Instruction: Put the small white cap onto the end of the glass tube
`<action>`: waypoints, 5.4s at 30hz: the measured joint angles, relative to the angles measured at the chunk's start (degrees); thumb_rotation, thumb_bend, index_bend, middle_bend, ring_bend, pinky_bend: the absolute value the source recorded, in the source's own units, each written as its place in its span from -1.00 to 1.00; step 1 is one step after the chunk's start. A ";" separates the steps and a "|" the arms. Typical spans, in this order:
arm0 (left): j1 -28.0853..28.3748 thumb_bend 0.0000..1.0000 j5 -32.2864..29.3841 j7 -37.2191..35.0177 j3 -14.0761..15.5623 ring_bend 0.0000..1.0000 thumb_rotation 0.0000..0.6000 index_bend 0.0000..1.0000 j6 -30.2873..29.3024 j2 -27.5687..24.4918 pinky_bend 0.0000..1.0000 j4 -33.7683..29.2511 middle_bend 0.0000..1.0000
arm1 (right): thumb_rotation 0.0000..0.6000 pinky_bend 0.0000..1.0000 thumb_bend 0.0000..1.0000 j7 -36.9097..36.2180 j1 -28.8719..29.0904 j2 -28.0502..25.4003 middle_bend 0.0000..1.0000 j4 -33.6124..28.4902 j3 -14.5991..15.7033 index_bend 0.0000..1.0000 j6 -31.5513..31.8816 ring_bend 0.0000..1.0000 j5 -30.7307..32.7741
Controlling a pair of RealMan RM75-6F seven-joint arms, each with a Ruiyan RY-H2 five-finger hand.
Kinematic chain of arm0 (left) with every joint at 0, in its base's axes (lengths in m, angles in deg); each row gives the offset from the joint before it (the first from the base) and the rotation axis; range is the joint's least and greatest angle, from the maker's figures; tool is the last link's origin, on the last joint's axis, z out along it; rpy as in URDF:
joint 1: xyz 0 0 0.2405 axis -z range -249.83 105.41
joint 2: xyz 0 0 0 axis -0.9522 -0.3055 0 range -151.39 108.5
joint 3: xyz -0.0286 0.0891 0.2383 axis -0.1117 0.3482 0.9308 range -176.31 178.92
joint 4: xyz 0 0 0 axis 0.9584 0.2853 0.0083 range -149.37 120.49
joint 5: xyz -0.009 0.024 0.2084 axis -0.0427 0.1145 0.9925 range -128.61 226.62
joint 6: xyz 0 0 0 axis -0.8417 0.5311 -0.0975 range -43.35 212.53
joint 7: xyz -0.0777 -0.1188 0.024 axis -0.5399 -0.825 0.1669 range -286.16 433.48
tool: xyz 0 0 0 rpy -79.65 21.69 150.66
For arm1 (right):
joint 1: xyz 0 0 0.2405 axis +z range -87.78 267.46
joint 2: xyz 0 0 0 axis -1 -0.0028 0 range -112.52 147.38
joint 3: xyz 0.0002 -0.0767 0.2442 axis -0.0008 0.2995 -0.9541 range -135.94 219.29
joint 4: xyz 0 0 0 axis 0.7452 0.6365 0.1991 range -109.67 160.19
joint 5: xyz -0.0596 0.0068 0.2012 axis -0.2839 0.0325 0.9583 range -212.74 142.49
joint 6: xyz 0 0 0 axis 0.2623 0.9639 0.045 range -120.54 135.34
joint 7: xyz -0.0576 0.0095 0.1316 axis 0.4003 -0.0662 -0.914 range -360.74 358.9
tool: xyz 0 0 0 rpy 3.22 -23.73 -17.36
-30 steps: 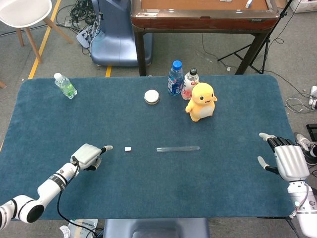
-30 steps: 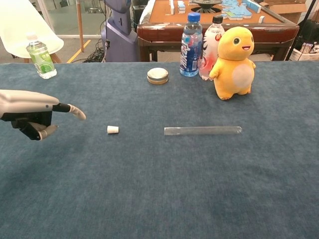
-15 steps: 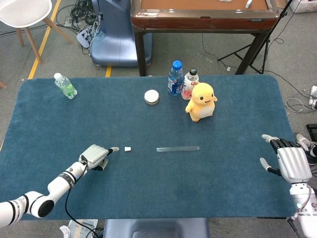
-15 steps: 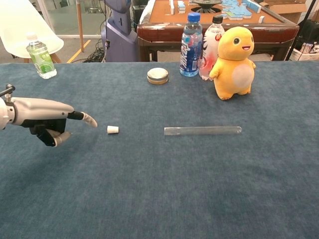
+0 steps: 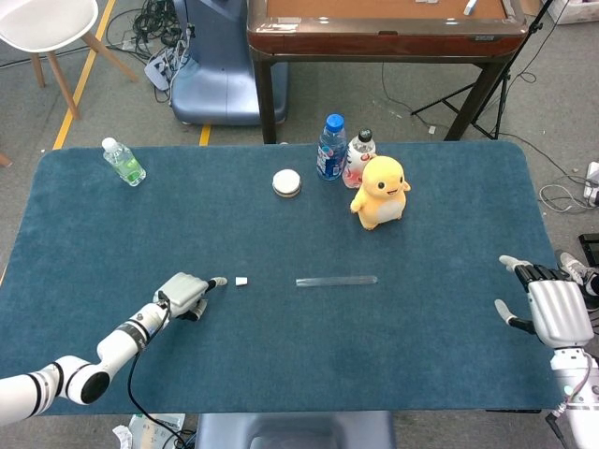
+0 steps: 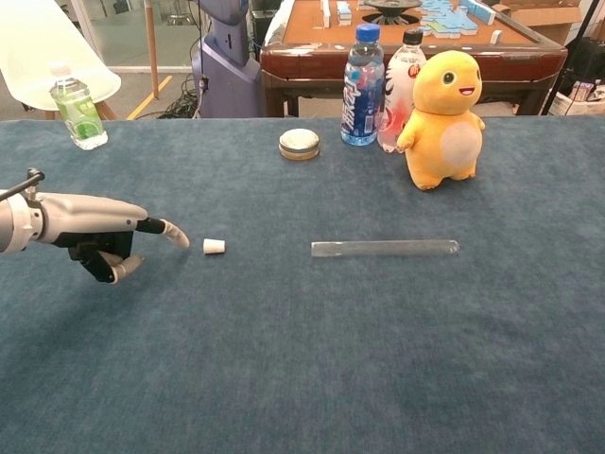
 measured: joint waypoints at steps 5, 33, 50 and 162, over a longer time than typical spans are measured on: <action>0.59 0.31 -0.09 -0.54 0.12 1.00 1.00 -0.75 0.33 0.81 1.00 0.85 1.00 | 1.00 -0.25 -0.43 -0.15 -0.17 0.06 -0.32 0.33 0.09 -0.52 0.03 -0.33 0.20; 3.28 0.31 -0.79 -0.85 -0.16 1.00 1.00 -0.75 -0.09 2.70 1.00 1.13 1.00 | 1.00 -0.25 -0.43 -2.19 -1.14 1.01 -0.32 2.76 0.31 -0.52 0.81 -0.33 0.29; 5.10 0.31 -2.14 1.43 -0.22 1.00 1.00 -0.77 -0.79 2.55 1.00 -0.60 1.00 | 1.00 -0.25 -0.43 -3.71 -1.82 1.30 -0.32 3.96 0.42 -0.52 1.33 -0.32 0.13; 8.08 -0.34 2.82 1.55 -6.18 1.00 1.00 0.06 -7.91 14.45 1.00 14.28 1.00 | 1.00 -0.05 -0.43 -2.83 -0.61 1.34 -0.19 3.09 0.00 -0.51 -1.77 -0.15 -0.33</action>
